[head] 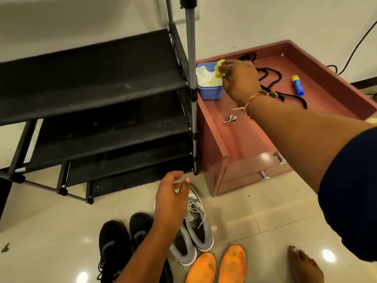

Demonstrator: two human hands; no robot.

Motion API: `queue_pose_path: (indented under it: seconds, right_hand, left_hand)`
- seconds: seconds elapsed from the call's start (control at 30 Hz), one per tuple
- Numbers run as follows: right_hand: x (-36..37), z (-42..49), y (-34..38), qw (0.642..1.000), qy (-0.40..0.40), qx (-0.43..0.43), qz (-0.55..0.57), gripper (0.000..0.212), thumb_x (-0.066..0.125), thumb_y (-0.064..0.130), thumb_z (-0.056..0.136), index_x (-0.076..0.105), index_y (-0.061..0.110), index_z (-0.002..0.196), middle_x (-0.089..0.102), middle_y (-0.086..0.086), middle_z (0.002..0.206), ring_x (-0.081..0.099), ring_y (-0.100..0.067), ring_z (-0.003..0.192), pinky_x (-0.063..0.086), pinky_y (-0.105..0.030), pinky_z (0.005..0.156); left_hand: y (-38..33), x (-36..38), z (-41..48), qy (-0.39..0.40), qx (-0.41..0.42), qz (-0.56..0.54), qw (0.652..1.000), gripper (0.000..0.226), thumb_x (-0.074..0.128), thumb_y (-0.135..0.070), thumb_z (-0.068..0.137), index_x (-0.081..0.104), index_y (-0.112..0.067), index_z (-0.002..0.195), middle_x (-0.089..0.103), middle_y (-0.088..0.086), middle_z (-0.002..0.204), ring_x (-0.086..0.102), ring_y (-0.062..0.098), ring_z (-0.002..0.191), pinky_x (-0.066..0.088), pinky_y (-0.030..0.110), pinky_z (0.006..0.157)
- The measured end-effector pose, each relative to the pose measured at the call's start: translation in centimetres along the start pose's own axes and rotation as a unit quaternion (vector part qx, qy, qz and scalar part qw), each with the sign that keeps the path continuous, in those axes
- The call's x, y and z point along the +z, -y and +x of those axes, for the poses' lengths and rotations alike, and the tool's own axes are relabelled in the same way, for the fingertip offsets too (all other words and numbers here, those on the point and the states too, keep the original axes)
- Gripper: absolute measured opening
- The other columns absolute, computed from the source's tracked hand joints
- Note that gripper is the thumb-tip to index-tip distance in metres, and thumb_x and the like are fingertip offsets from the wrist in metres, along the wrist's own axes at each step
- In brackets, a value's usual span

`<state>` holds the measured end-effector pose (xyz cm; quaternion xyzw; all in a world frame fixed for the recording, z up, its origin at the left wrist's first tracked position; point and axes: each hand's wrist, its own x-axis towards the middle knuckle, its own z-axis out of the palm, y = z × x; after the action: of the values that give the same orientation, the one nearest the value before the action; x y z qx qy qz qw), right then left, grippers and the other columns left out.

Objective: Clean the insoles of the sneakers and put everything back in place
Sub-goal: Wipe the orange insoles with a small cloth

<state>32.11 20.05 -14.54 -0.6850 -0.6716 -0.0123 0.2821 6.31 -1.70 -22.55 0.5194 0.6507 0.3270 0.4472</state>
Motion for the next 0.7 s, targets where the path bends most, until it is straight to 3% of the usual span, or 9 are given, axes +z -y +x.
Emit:
queue_pose_path:
  seconds: [0.13, 0.23, 0.3, 0.4, 0.53, 0.63, 0.7]
  right_hand:
    - [-4.3, -1.9, 2.2, 0.976, -0.096, 0.077, 0.181, 0.027, 0.068, 0.016, 0.084, 0.076, 0.01, 0.109, 0.074, -0.005, 0.111, 0.069, -0.02, 0.102, 0.051, -0.027, 0.095]
    - [-8.1, -4.4, 4.2, 0.949, -0.126, 0.128, 0.258, 0.022, 0.074, 0.022, 0.08, 0.076, 0.016, 0.101, 0.075, 0.001, 0.098, 0.07, -0.013, 0.089, 0.056, -0.032, 0.085]
    - [-10.8, -7.3, 5.9, 0.934, -0.126, 0.127, 0.308, 0.017, 0.074, 0.025, 0.082, 0.071, 0.019, 0.098, 0.073, 0.004, 0.094, 0.068, -0.011, 0.085, 0.057, -0.032, 0.08]
    - [-14.6, -13.2, 9.1, 0.917, -0.077, 0.127, 0.37, 0.015, 0.068, 0.022, 0.09, 0.063, 0.022, 0.104, 0.07, 0.001, 0.095, 0.067, -0.016, 0.084, 0.058, -0.031, 0.072]
    - [-17.6, -22.9, 11.4, 0.906, 0.033, 0.143, 0.398, 0.009, 0.061, 0.028, 0.097, 0.067, 0.026, 0.104, 0.069, 0.008, 0.086, 0.065, -0.004, 0.076, 0.053, -0.026, 0.068]
    - [-18.3, -30.4, 12.1, 0.893, 0.111, 0.168, 0.402, 0.023, 0.056, 0.044, 0.095, 0.069, 0.026, 0.101, 0.072, 0.002, 0.085, 0.069, -0.011, 0.079, 0.058, -0.039, 0.071]
    - [-18.4, -34.4, 12.1, 0.893, 0.154, 0.176, 0.385, 0.023, 0.054, 0.043, 0.097, 0.069, 0.026, 0.103, 0.072, 0.004, 0.088, 0.069, -0.012, 0.082, 0.059, -0.044, 0.074]
  left_hand:
    - [-1.8, -0.6, -2.9, -0.011, 0.01, -0.011, 1.0, 0.02, 0.06, -0.031, 0.099, 0.057, -0.034, 0.118, 0.062, -0.016, 0.117, 0.059, 0.002, 0.109, 0.05, 0.026, 0.095]
    - [-4.1, -1.1, -6.1, -0.01, 0.02, -0.03, 0.999, 0.015, 0.06, -0.028, 0.1, 0.057, -0.037, 0.111, 0.061, -0.02, 0.109, 0.059, -0.008, 0.101, 0.046, 0.009, 0.08]
    - [-5.7, -1.3, -8.5, -0.005, 0.02, -0.053, 0.998, 0.015, 0.059, -0.026, 0.1, 0.056, -0.04, 0.103, 0.063, -0.018, 0.105, 0.06, -0.013, 0.091, 0.049, 0.008, 0.074]
    - [-7.8, -1.5, -11.9, -0.006, 0.011, -0.096, 0.995, 0.011, 0.059, -0.03, 0.099, 0.057, -0.039, 0.104, 0.066, -0.01, 0.109, 0.064, 0.001, 0.097, 0.057, 0.026, 0.085]
    - [-10.3, -1.8, -16.7, 0.017, 0.015, -0.171, 0.985, 0.03, 0.057, -0.023, 0.101, 0.053, -0.024, 0.131, 0.065, 0.0, 0.114, 0.065, 0.006, 0.099, 0.052, 0.011, 0.067]
    - [-10.7, -1.8, -20.3, 0.062, 0.017, -0.205, 0.977, 0.04, 0.057, -0.021, 0.1, 0.048, -0.024, 0.139, 0.067, 0.004, 0.119, 0.069, 0.011, 0.102, 0.053, 0.012, 0.069]
    - [-10.1, -1.5, -22.2, 0.088, 0.008, -0.223, 0.971, 0.042, 0.06, -0.022, 0.096, 0.052, -0.023, 0.138, 0.069, 0.005, 0.12, 0.071, 0.012, 0.103, 0.056, 0.017, 0.074]
